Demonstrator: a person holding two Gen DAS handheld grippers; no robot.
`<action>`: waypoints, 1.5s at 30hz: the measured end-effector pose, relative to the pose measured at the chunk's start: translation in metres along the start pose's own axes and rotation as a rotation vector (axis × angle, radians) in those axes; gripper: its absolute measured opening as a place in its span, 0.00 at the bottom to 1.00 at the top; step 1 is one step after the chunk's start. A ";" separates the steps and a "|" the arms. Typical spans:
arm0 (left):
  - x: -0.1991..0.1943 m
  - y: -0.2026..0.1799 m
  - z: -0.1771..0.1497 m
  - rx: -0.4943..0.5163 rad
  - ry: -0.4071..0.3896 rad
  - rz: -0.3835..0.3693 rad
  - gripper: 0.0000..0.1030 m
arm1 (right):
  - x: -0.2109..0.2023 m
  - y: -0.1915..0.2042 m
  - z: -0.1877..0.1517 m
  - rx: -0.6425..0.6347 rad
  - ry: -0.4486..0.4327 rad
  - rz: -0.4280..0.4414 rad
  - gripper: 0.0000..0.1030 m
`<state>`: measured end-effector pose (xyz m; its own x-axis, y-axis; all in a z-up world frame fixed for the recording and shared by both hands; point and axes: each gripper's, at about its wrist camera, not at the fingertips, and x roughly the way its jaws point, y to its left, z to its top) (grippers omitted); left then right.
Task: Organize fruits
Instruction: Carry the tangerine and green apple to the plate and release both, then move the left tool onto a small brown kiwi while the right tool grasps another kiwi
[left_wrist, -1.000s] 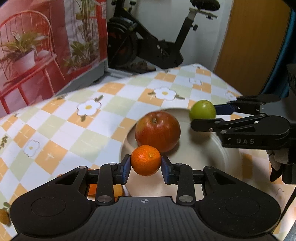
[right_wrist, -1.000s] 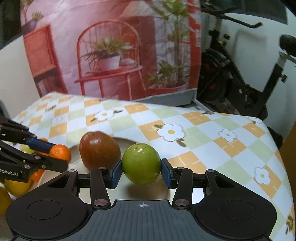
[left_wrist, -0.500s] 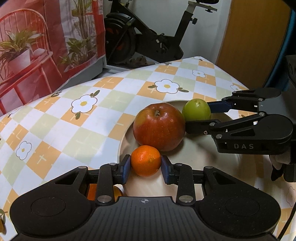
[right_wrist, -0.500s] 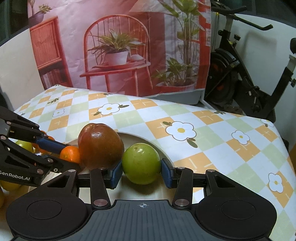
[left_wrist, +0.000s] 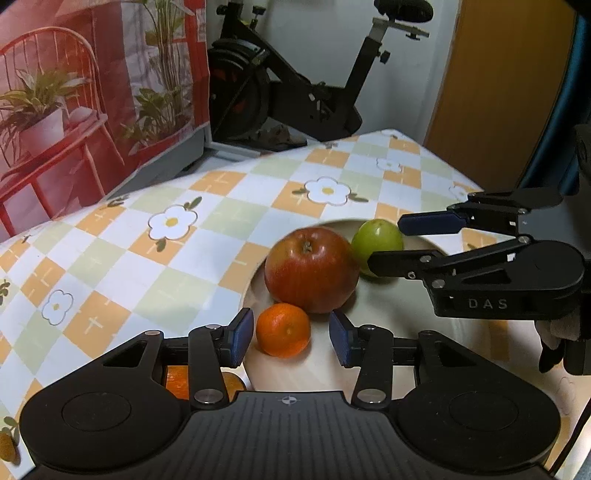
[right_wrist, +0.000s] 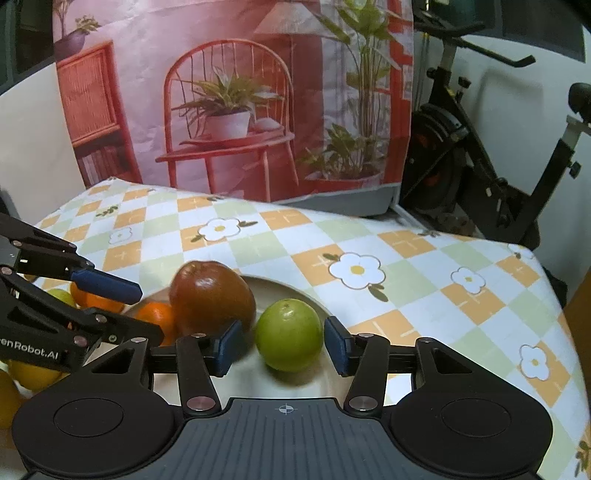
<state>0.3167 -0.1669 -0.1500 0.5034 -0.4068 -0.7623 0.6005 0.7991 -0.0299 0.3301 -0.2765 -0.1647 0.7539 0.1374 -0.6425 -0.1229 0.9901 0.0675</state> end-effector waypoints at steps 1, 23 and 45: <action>-0.004 0.000 0.000 0.001 -0.006 0.000 0.46 | -0.004 0.001 0.001 0.004 -0.005 -0.002 0.46; -0.121 0.066 -0.033 -0.103 -0.119 0.105 0.46 | -0.072 0.074 0.002 0.087 -0.083 0.015 0.54; -0.201 0.168 -0.078 -0.287 -0.199 0.286 0.46 | -0.070 0.137 0.015 0.062 -0.059 0.032 0.54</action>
<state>0.2681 0.0835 -0.0526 0.7504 -0.2063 -0.6279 0.2375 0.9708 -0.0352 0.2701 -0.1502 -0.0987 0.7872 0.1687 -0.5932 -0.1091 0.9848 0.1352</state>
